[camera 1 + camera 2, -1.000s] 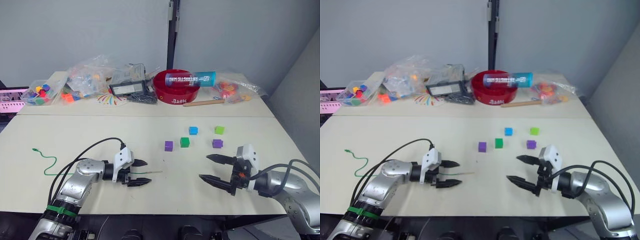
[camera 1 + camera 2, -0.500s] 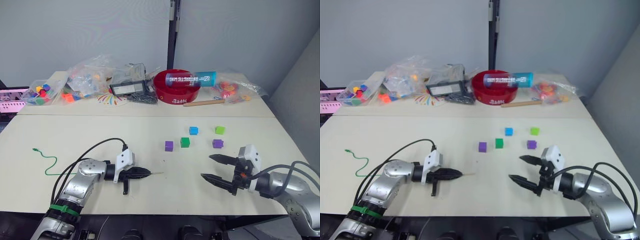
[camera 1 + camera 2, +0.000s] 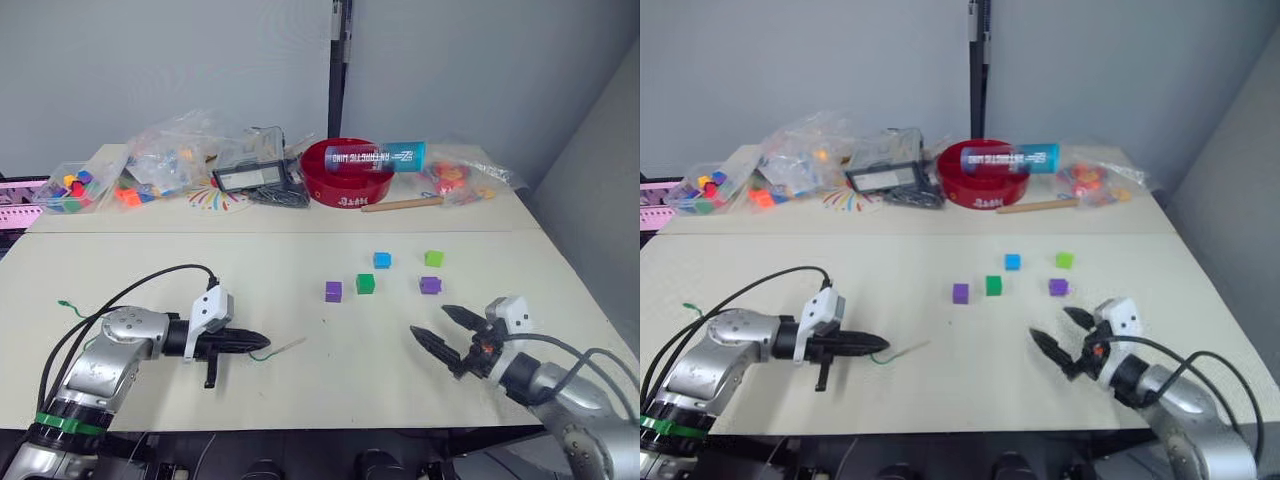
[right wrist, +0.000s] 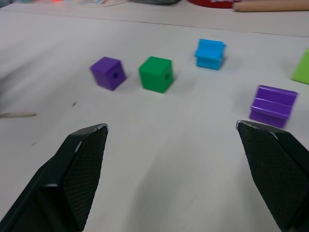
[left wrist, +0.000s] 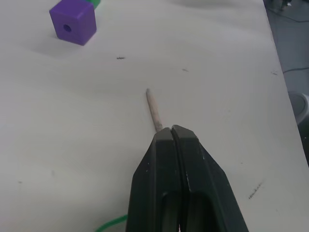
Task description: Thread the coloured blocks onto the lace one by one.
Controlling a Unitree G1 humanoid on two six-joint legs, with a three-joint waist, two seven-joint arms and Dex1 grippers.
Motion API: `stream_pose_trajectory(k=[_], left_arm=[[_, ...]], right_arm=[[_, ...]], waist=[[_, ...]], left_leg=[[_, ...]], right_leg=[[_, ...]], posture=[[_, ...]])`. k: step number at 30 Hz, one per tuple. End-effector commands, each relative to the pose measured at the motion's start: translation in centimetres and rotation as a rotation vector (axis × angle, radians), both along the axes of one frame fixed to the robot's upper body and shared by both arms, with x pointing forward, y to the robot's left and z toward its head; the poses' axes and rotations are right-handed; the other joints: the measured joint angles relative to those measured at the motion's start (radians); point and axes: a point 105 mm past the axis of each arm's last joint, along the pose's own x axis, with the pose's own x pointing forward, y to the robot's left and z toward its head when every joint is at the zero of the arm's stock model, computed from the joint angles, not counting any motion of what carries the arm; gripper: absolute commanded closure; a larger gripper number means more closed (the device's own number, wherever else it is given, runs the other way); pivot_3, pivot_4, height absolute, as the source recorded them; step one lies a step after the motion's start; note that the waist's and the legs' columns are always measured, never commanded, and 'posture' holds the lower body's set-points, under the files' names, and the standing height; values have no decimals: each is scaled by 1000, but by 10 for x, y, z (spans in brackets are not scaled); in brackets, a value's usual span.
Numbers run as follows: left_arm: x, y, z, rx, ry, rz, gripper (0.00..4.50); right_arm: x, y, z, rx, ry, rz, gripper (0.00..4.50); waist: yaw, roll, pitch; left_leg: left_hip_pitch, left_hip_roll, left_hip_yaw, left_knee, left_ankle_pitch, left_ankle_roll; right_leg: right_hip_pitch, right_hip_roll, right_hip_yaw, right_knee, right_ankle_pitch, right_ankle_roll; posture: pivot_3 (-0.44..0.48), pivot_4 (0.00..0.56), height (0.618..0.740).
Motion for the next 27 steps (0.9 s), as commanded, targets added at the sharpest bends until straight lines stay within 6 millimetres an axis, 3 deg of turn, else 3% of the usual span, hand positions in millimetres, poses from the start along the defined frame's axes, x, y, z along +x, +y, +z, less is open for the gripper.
stream_pose_trajectory(k=[1,7,16,17,24,27], left_arm=[[2,-1,11,-18,-51,12,4491],[2,-5,9,-31,-50,14,4491],[13,3,4,-12,-53,90,4491],[12,1,4,-34,-39,99,3969],[1,-14,1,-27,-29,132,1752],[-1,-17,-7,9,-43,168,1752]], right_arm=[[14,-6,7,-35,-57,-205,0],[29,14,3,-2,-75,-326,0],[24,7,4,2,-85,-368,0],[22,6,4,0,-85,-368,0],[6,12,20,17,-137,-267,0],[-12,33,29,29,-146,-27,0]], waist=[[-2,0,0],[-13,0,0],[-14,0,0],[-13,0,0],[-18,0,0],[-17,0,0]], left_leg=[[0,0,0,0,0,0],[-1,0,0,0,0,0],[-1,0,0,0,0,0],[-1,0,0,0,0,0],[-1,1,0,0,0,0],[-1,1,0,-1,0,0]], right_leg=[[0,0,0,0,0,0],[-1,0,0,0,0,0],[-2,0,0,0,0,0],[-2,0,0,0,0,0],[-2,0,0,1,0,0],[-2,0,0,1,0,0]], posture=[[0,150,740],[0,150,740],[0,150,740],[0,150,740],[0,150,740],[0,150,740]])
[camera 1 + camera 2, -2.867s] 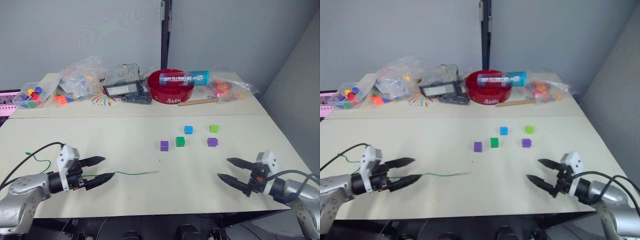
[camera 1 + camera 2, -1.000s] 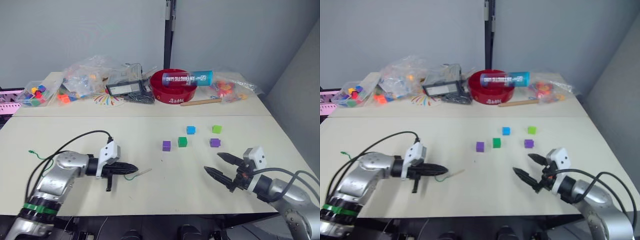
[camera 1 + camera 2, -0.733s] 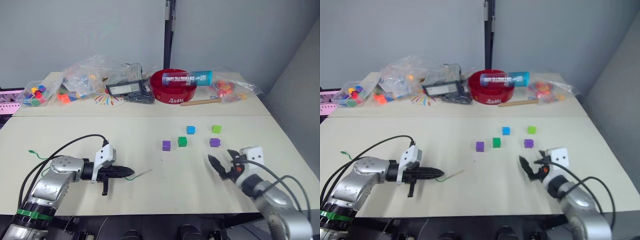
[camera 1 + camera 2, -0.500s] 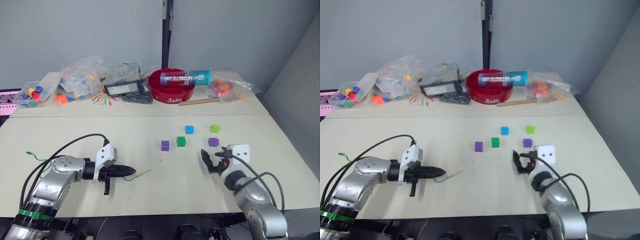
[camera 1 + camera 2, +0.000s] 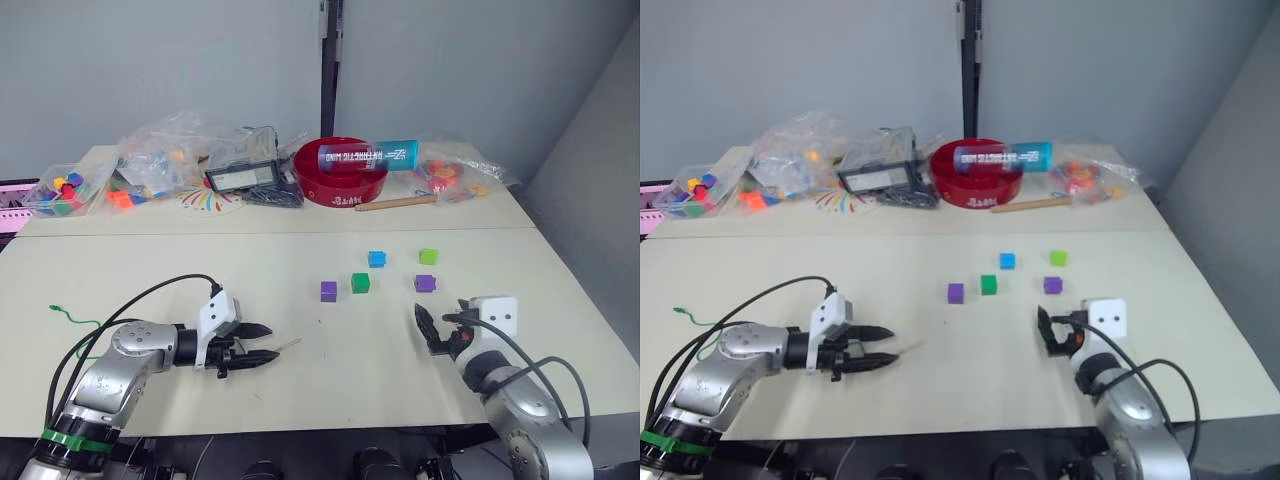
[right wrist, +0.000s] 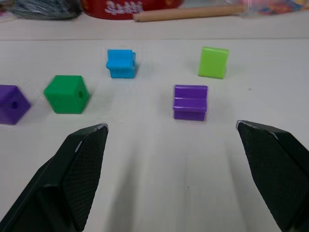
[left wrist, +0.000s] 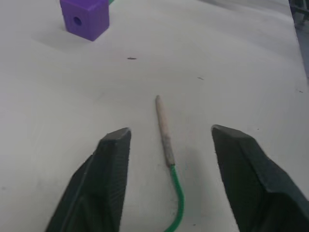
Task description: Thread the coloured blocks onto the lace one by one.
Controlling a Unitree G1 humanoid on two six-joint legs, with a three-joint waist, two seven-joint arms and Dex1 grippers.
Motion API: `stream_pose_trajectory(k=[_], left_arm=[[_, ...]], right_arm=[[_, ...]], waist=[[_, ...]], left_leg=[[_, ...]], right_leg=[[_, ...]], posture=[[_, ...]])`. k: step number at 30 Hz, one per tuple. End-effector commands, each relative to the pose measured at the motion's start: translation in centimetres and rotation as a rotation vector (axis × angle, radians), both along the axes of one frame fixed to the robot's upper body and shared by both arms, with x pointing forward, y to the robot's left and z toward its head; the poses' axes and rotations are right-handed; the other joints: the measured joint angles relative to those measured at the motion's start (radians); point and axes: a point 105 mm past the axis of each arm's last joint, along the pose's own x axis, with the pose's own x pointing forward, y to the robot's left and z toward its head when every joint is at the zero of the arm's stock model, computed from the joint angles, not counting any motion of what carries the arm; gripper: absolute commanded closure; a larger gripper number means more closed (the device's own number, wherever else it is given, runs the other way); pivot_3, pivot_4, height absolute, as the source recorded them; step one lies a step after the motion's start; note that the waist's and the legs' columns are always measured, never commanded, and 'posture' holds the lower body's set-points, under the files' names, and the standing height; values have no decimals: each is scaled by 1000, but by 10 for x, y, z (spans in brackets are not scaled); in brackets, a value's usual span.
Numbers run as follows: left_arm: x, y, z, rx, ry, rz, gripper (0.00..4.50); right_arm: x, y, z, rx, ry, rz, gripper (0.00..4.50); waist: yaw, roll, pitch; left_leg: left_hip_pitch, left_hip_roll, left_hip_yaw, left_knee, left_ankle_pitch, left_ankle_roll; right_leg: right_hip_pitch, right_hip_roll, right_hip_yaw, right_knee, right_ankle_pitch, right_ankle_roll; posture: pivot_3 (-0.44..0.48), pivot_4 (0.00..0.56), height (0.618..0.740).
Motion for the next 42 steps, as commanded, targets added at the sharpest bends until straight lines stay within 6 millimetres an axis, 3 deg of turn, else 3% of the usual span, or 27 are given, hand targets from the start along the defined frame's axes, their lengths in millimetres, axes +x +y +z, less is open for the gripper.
stream_pose_trajectory(k=[1,5,10,18,23,26,28,32,38,42], left_arm=[[0,-5,-1,40,-48,42,1752],[0,-9,-9,52,-41,88,1752],[-1,-13,-14,44,-29,96,1752],[-9,-13,-45,96,24,93,1752],[-18,-11,-69,157,57,71,3230],[-21,-11,-73,153,68,60,4247],[-21,-11,-72,144,65,56,4465],[-14,-14,-59,75,27,50,4465],[9,4,1,11,-43,-20,4465],[8,17,26,64,-37,-117,4465]], right_arm=[[-21,23,26,8,-73,273,0],[-38,33,29,-34,-10,590,0],[-41,24,28,-120,59,807,0],[-27,17,37,-198,62,888,0],[-24,22,37,-194,43,875,0],[-23,24,38,-191,35,869,0],[-22,24,38,-188,31,863,0],[-19,20,35,-194,31,834,0],[-11,17,32,-185,23,774,0],[-8,14,25,-158,30,700,0]], waist=[[0,0,0],[2,0,0],[4,-1,0],[10,0,0],[14,1,-1],[14,3,-2],[14,4,-3],[16,5,-3],[17,3,-2],[13,-1,0]], left_leg=[[0,0,0,0,0,0],[1,0,0,0,0,0],[1,0,0,0,0,0],[2,-1,0,0,0,0],[2,-1,1,0,0,0],[2,-1,1,0,0,0],[2,-1,1,0,0,0],[2,-1,1,0,0,0],[1,-1,1,0,0,0],[0,-1,0,0,0,0]], right_leg=[[0,0,0,0,0,0],[2,0,0,-1,0,0],[3,0,0,-2,0,0],[4,0,0,-2,0,0],[4,-1,0,-3,0,0],[4,-1,0,-3,0,1],[4,-1,0,-3,0,1],[4,-1,0,-3,0,1],[3,0,0,-2,0,1],[1,0,-1,-2,0,0]], posture=[[0,150,740],[0,150,740],[0,150,740],[0,150,740],[0,150,740],[0,150,740],[0,150,740],[0,150,740],[0,150,740],[0,150,740]])
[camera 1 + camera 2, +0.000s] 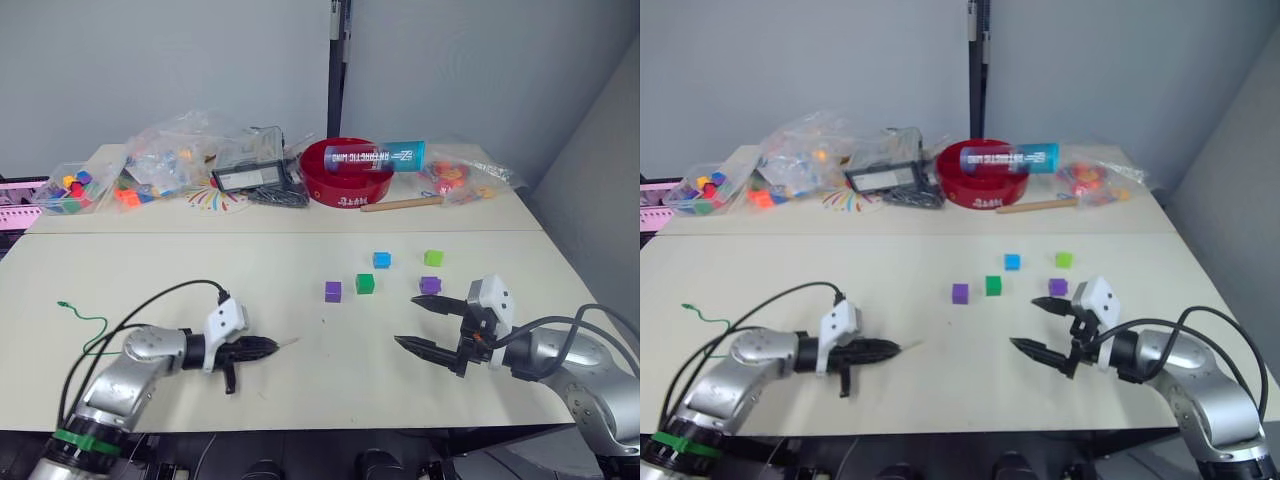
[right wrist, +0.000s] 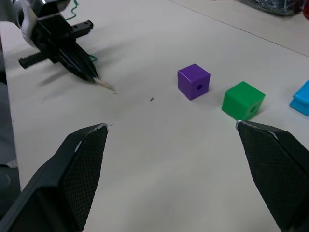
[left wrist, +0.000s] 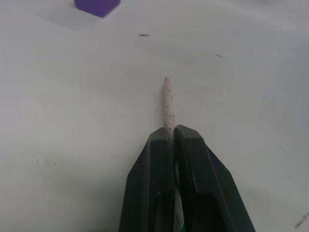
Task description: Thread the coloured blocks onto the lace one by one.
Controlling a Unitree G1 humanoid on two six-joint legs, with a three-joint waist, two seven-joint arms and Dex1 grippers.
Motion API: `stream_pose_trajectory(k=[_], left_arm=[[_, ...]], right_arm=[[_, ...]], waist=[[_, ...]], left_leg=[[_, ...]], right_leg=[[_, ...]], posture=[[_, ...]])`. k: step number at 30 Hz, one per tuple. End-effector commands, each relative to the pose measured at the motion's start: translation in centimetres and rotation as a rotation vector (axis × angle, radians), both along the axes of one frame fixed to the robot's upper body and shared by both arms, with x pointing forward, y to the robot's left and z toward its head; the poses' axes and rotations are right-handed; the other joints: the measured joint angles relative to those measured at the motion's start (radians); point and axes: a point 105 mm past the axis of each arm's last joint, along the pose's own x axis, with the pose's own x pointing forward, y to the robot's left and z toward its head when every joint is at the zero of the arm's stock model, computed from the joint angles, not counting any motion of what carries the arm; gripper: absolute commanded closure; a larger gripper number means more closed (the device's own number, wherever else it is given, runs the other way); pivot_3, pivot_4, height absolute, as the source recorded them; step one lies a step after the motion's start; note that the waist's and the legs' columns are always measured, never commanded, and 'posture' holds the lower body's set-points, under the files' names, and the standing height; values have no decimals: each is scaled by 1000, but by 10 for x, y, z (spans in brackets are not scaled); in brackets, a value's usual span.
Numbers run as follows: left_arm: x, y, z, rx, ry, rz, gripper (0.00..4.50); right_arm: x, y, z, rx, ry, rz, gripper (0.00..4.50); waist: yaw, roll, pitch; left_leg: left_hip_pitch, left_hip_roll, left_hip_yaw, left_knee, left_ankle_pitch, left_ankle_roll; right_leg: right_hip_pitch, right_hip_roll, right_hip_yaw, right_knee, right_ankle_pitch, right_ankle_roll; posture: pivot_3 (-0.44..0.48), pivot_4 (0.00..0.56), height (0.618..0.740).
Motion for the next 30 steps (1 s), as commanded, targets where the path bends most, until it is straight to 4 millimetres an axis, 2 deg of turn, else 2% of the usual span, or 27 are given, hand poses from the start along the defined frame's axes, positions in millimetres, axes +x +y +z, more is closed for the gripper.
stream_pose_trajectory(k=[1,6,10,15,20,25,30], left_arm=[[-1,9,26,17,-33,-69,4465],[0,13,33,47,-71,-89,4465],[-3,6,37,7,-74,-73,4465],[-9,2,36,37,-83,-96,4465],[-9,-4,39,41,-94,-103,4465],[-9,-7,40,39,-101,-108,4465],[-10,-8,39,38,-101,-109,4465]], right_arm=[[3,-3,0,21,-33,-87,0],[18,-21,-10,33,-58,-383,0],[25,-32,-17,62,-90,-649,0],[37,-32,-26,76,-110,-872,0],[59,-16,-36,74,-102,-946,0],[82,-24,-45,96,-67,-1092,0],[96,-28,-54,105,-40,-1152,0]], waist=[[-3,0,0],[-6,0,0],[-9,0,0],[-15,0,0],[-15,0,0],[-15,-1,0],[-17,-1,0]], left_leg=[[0,0,0,0,0,0],[0,0,1,0,0,0],[0,0,0,0,0,0],[-1,0,1,0,0,0],[0,0,1,0,0,0],[-5,0,2,0,0,-1],[-11,0,1,0,2,-3]], right_leg=[[0,0,0,0,0,0],[0,-1,0,-1,0,0],[-1,0,0,0,0,0],[-2,0,1,1,0,0],[-3,0,2,3,0,0],[-11,0,3,9,0,-1],[-20,0,2,15,2,-3]], posture=[[0,150,740],[0,150,740],[0,150,740],[0,150,740],[0,150,740],[0,150,740],[0,150,740]])
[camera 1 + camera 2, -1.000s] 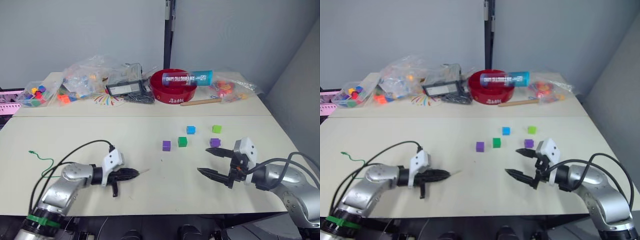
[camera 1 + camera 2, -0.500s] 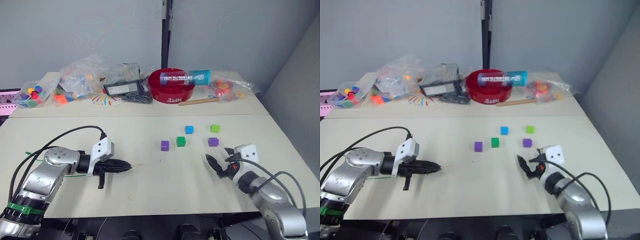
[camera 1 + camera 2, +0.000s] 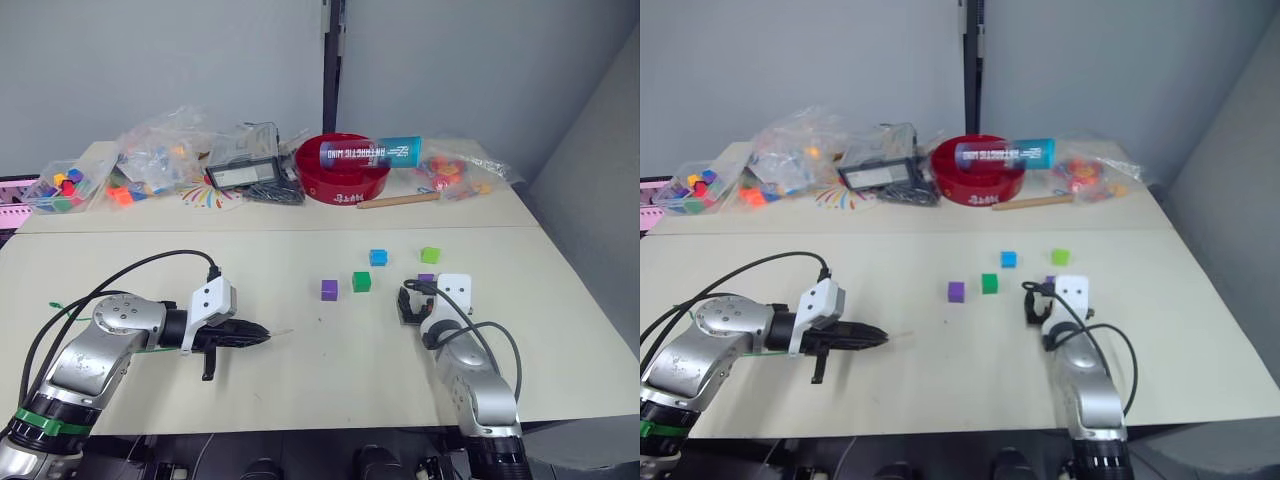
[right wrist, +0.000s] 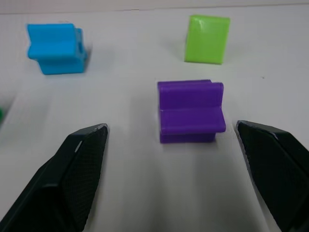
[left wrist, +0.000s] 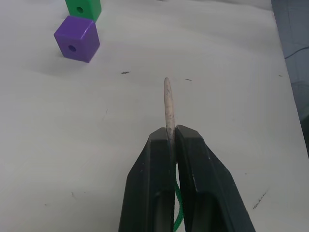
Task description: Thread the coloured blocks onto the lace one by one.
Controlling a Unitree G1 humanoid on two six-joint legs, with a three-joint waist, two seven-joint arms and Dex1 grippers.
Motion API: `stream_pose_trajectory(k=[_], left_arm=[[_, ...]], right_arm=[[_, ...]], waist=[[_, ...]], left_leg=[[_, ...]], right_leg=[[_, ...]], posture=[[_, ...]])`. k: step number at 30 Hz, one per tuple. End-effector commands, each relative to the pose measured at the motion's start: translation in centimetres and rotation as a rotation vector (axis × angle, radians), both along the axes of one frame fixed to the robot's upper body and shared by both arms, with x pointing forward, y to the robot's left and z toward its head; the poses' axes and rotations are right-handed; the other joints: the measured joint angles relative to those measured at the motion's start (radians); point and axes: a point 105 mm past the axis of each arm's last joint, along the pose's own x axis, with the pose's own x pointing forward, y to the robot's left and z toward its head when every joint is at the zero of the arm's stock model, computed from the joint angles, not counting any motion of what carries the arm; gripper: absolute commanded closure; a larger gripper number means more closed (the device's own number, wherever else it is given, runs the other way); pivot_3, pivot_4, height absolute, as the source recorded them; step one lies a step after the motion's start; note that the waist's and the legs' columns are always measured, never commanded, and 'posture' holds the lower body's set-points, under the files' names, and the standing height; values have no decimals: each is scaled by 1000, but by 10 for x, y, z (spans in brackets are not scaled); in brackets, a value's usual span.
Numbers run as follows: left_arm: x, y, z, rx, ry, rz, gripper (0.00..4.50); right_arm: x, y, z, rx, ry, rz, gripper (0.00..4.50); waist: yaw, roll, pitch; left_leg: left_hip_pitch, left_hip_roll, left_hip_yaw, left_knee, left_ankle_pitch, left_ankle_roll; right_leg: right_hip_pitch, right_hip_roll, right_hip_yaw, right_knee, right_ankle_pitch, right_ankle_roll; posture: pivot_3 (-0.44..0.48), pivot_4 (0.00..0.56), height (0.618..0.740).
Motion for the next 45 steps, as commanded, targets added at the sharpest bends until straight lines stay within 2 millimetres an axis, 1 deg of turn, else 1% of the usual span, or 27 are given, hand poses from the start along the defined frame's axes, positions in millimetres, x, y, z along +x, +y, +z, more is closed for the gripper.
stream_pose_trajectory(k=[1,5,9,15,16,19,21,22,23,24,25,26,27,29,31,36,39,41,44,45], left_arm=[[-1,-4,8,-4,-33,-18,4465],[-2,-4,8,-2,-31,-15,4465],[-3,-4,7,1,-30,-12,4500],[-4,-2,5,7,-28,-9,4500],[-4,-2,5,7,-29,-10,4500],[-4,-2,4,6,-31,-9,4500],[-4,-2,4,5,-32,-13,4500],[-4,-3,4,2,-32,-17,4500],[-3,-4,3,1,-31,-20,4500],[-3,-5,3,1,-32,-26,4500],[-4,-5,3,1,-32,-31,4500],[-4,-7,2,-4,-26,-40,4500],[-5,-9,2,-8,-22,-46,4500],[-7,-11,2,-9,-16,-67,4500],[-11,-14,2,-11,-2,-86,4500],[-16,-15,2,13,20,-107,4500],[-20,-15,0,27,31,-113,4500],[-22,-15,-1,31,34,-115,4500],[-22,-14,-2,31,35,-113,4500],[-22,-14,-2,30,34,-112,4500]], right_arm=[[5,-13,-1,5,-12,-75,0],[9,-9,-3,15,-17,-59,0],[9,-10,-3,36,-20,-77,1143],[7,-13,8,51,-55,-79,3216],[6,-12,11,51,-66,-70,3322],[1,-4,20,60,-96,-28,3322],[-13,10,30,69,-113,33,3322],[-27,22,35,73,-120,85,3322],[-37,31,39,78,-122,120,3322],[-53,43,42,90,-118,166,3322],[-64,51,44,100,-113,196,3322],[-83,64,43,107,-86,244,3322],[-97,73,43,115,-66,276,3322],[-122,89,38,112,-5,331,3322],[-136,95,29,127,64,343,3322],[-153,107,-3,170,243,356,3322],[-159,112,-18,217,325,358,3322],[-157,111,-20,238,327,352,2301],[-152,103,-15,230,283,349,1294],[-150,99,-10,223,258,353,926]], waist=[[-2,0,0],[-7,0,0],[-11,0,0],[-14,0,0],[-14,0,0],[-17,0,0],[-20,0,0],[-20,1,0],[-19,1,0],[-19,1,0],[-19,1,0],[-21,1,0],[-20,1,0],[-20,1,0],[-20,1,0],[-18,0,0],[-9,0,0],[-8,-1,0],[-2,-1,0],[1,-1,0]], left_leg=[[0,0,0,0,0,0],[0,0,0,0,0,0],[1,0,0,0,0,-1],[0,0,-1,0,0,-1],[0,0,-1,0,0,-1],[0,0,-1,0,0,-1],[-1,0,-1,0,0,-1],[-2,0,-2,0,0,-1],[-2,0,-2,0,0,0],[-2,0,-3,0,0,0],[-2,0,-4,0,0,0],[-3,0,-4,0,0,0],[-3,0,-4,0,0,0],[-3,0,-4,0,0,0],[-3,0,-3,0,0,0],[-2,1,-2,3,2,-1],[-2,3,-4,3,2,-1],[-2,6,-4,3,2,-1],[-2,8,-5,3,2,0],[-2,8,-5,3,2,0]], right_leg=[[0,0,0,0,0,0],[1,0,0,0,0,0],[1,0,0,0,0,0],[1,0,0,0,0,0],[1,0,0,0,0,0],[1,0,0,0,0,0],[0,0,0,0,0,0],[-1,0,0,0,0,0],[-1,0,-1,1,0,0],[-1,0,-2,2,0,0],[-1,0,-2,2,0,0],[-2,0,-2,1,0,0],[-2,0,-2,1,0,0],[-1,0,-2,1,0,0],[-1,0,-2,-1,0,0],[1,1,-2,-1,-1,0],[0,4,-3,-1,-1,-1],[0,6,-3,-1,-2,-2],[0,8,-3,-1,-2,-3],[0,9,-4,-1,-2,-4]], posture=[[0,150,740],[0,150,740],[0,150,740],[0,150,740],[0,150,740],[0,150,740],[0,150,740],[0,150,740],[0,150,740],[0,150,740],[0,150,740],[0,150,740],[0,150,740],[0,150,740],[0,150,740],[0,150,740],[0,150,740],[0,150,740],[0,150,740],[0,150,740]])
